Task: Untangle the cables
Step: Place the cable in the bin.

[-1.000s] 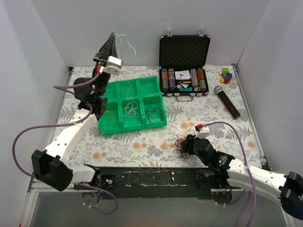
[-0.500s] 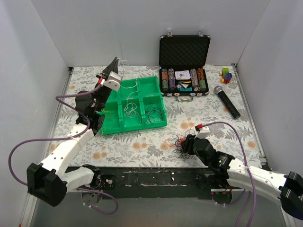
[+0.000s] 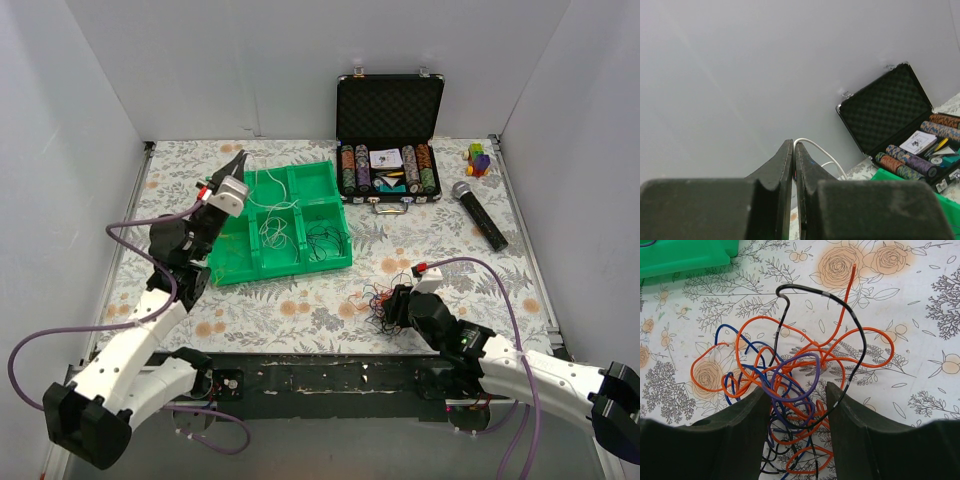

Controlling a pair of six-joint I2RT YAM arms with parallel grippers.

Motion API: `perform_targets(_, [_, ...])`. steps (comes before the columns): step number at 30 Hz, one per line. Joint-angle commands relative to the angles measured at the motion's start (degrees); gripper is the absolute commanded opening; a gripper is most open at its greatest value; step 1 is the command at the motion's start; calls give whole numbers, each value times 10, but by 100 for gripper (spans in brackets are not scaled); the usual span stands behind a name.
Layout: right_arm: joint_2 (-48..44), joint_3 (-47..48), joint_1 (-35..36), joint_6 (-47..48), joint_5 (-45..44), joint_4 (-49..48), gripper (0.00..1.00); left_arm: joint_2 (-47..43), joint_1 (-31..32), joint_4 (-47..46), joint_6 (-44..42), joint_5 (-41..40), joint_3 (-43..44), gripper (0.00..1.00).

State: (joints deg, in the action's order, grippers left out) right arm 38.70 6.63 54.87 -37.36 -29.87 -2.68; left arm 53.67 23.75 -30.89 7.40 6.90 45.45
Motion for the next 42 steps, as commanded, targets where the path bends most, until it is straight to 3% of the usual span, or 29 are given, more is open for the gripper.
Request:
perform_targets(1, [5,-2,3,-6,-12,-7,56,-49,-2,26,14,7,5,0])
perform_targets(7, [2,-1,3,-6,-13,-5,56,-79,-2,73,13,14,24,0])
perform_targets(15, [0,-3,3,-7,-12,-4,56,-124,-2,126,-15,30,-19,0])
perform_targets(30, [1,-3,3,-8,-14,-6,56,-167,-2,228,-98,-29,-45,0])
perform_targets(39, [-4,-5,3,-10,-16,-5,57,-101,-2,166,-130,-183,-50,0])
perform_targets(42, [1,-3,3,-9,-15,-5,57,-109,-2,150,-140,-200,-60,0])
